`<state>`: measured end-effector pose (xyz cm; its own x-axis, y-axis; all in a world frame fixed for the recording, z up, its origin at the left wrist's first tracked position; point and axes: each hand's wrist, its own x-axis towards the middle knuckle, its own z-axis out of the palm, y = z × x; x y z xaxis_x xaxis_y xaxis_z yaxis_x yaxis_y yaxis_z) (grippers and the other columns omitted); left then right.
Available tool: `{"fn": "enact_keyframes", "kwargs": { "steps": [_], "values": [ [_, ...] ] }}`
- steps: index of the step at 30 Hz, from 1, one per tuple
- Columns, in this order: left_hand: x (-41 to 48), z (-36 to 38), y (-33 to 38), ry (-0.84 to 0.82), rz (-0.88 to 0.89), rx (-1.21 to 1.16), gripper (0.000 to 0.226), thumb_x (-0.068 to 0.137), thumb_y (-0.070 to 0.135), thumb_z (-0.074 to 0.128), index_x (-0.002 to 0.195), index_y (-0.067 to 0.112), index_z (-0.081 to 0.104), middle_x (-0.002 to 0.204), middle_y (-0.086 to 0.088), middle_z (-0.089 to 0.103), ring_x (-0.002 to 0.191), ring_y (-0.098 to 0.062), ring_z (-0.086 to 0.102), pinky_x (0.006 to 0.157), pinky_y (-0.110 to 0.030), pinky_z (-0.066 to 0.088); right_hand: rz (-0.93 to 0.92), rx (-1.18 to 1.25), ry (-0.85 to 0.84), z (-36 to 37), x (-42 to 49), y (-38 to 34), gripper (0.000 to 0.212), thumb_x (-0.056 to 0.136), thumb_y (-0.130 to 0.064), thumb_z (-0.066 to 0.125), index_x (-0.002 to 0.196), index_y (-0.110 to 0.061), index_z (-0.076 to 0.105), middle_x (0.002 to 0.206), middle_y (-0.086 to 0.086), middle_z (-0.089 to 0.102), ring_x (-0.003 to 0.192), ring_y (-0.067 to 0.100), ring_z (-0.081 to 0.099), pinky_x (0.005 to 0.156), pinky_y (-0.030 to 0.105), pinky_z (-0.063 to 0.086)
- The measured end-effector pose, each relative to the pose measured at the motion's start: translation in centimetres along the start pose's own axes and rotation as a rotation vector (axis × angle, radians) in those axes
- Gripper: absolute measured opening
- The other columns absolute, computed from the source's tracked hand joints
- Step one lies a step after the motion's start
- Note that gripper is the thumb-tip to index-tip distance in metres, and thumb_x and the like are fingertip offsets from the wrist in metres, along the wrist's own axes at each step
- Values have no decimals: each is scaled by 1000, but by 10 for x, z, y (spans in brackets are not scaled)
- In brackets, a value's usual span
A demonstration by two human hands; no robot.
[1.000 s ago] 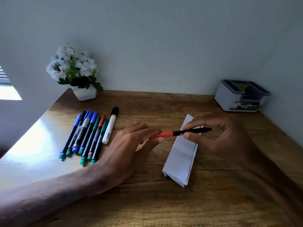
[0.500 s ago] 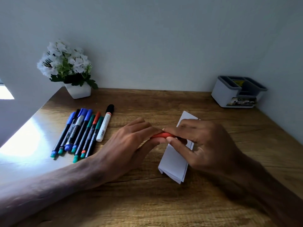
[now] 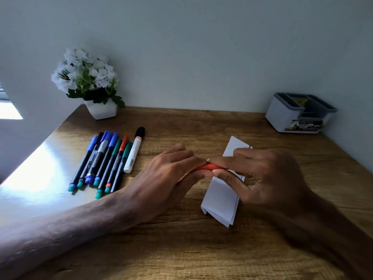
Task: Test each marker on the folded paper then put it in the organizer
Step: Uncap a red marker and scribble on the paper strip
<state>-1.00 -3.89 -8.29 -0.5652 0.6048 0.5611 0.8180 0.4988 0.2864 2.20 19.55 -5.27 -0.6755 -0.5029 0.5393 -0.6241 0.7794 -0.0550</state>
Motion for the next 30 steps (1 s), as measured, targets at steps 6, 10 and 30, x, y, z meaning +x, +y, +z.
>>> {"fn": "enact_keyframes", "kwargs": {
  "steps": [6,10,30],
  "values": [
    [0,0,-4,5,-73,28,42,107,41,45,132,16,67,105,8,70,94,-8,56,75,-32,52,193,30,-75,-5,4,4,40,92,-62,58,118,-35,71,68,-19,64,62,0,61,52,20,49],
    [1,-3,-5,62,-146,-14,40,108,41,45,140,23,61,103,24,65,94,-1,56,74,-28,50,346,291,-11,-14,1,16,26,95,-33,50,112,-33,71,75,-15,69,70,9,66,57,31,54],
    [-2,-6,4,37,-179,-13,32,103,44,48,127,27,61,98,25,49,87,16,50,62,-6,41,497,1130,405,-15,16,-3,16,97,-13,53,112,-8,55,106,15,77,106,27,74,65,39,65]
  ]
}}
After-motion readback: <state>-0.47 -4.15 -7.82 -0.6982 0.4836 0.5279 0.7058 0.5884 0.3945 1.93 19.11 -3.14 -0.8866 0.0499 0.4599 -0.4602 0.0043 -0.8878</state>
